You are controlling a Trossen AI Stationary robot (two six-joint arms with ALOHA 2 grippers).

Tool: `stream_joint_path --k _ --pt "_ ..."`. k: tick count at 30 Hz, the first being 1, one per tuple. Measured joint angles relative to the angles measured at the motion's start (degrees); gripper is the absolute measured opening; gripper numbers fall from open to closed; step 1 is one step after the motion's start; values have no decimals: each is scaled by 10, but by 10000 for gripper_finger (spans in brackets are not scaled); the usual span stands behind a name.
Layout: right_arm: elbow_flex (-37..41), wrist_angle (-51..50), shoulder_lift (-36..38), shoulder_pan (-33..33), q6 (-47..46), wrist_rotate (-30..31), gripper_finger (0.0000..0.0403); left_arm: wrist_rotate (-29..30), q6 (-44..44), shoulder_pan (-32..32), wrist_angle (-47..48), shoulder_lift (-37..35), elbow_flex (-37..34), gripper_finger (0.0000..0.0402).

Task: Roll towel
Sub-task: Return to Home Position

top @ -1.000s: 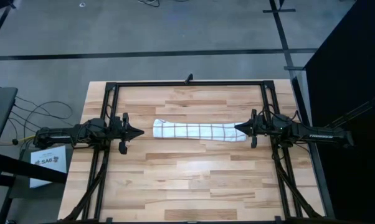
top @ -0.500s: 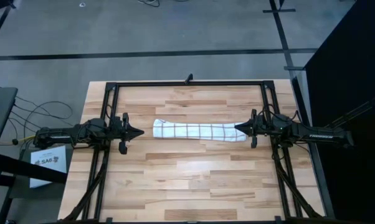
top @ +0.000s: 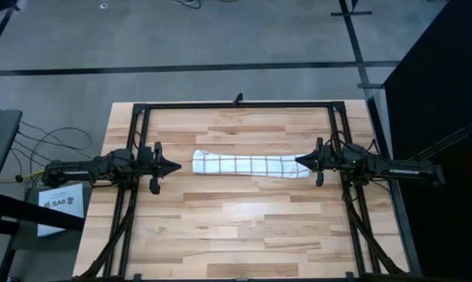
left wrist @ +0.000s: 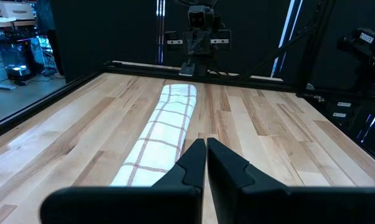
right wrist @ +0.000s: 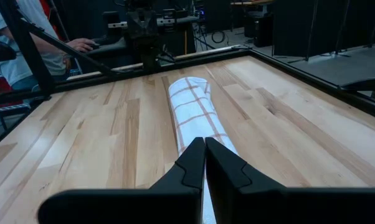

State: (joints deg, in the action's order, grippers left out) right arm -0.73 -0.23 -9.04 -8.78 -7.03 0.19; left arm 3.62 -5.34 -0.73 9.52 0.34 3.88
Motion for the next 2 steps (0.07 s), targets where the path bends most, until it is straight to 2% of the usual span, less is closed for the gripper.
stream_joint_path --k 2 --pt "0 0 0 0 0 0 0 0 0 0 0 0 0 0"
